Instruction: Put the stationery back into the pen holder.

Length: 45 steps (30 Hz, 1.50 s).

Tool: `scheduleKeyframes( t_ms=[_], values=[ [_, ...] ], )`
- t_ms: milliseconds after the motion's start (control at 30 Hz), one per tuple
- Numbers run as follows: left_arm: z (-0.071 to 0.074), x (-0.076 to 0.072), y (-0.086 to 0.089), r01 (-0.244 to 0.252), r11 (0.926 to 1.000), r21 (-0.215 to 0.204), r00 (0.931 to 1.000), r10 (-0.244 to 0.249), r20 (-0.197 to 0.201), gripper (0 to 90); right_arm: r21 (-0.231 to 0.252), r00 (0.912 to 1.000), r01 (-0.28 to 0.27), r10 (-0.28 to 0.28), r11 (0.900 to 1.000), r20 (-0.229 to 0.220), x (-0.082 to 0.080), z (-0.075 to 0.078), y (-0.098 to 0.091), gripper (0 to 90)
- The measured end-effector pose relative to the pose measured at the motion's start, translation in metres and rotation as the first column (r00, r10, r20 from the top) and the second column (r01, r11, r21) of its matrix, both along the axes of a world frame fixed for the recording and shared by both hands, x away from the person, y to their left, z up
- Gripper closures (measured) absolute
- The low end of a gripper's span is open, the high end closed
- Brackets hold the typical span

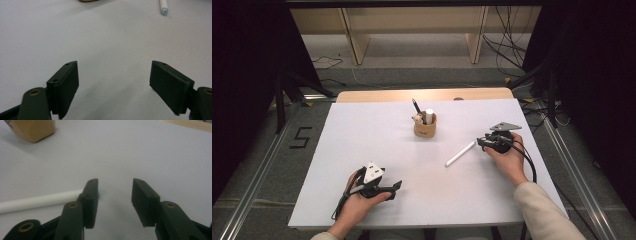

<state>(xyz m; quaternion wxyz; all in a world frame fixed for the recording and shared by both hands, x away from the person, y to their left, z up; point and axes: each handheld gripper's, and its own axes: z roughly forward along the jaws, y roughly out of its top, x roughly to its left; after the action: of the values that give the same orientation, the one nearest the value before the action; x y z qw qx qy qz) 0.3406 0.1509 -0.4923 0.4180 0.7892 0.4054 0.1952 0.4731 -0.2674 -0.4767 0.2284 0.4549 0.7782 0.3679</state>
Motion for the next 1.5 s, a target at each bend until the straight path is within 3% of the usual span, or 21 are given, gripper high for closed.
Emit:
scheduleKeyframes(
  t_ms=[233, 567, 700, 933, 1133, 1500],
  values=[
    [0.002, 0.003, -0.004, 0.003, 0.9999, -0.013, 1.0, -0.003, -0.002, 23.1, 0.019, 0.9988, -0.044, 0.045, 0.9988, -0.019, -0.016, 0.002, -0.001, 49.9],
    [0.007, 0.008, -0.013, 0.017, 0.9997, -0.017, 0.9998, -0.017, 0.012, 23.2, 0.061, 0.9942, -0.106, 0.107, 0.9925, -0.011, -0.045, 0.002, 0.002, 42.8],
    [0.01, 0.011, -0.02, 0.027, 0.9995, -0.014, 0.9995, -0.027, 0.019, 24.0, 0.061, 0.9944, -0.104, 0.105, 0.9927, -0.013, -0.053, 0.001, 0.002, 40.0],
    [0.02, 0.022, -0.042, 0.039, 0.999, -0.022, 0.9981, -0.038, 0.049, 27.1, 0.062, 0.996, -0.089, 0.089, 0.9941, -0.005, -0.062, -0.001, 0.001, 37.5],
    [0.023, 0.033, -0.065, 0.08, 0.9966, -0.019, 0.9957, -0.079, 0.048, 27.5, 0.067, 0.9955, -0.094, 0.095, 0.9933, -0.006, -0.066, -0.003, 0.002, 35.8],
    [0.025, 0.054, -0.103, 0.105, 0.9943, -0.02, 0.9936, -0.104, 0.045, 27.7, 0.058, 0.9957, -0.093, 0.093, 0.994, 0.004, -0.071, -0.004, 0.003, 34.7]
  ],
)
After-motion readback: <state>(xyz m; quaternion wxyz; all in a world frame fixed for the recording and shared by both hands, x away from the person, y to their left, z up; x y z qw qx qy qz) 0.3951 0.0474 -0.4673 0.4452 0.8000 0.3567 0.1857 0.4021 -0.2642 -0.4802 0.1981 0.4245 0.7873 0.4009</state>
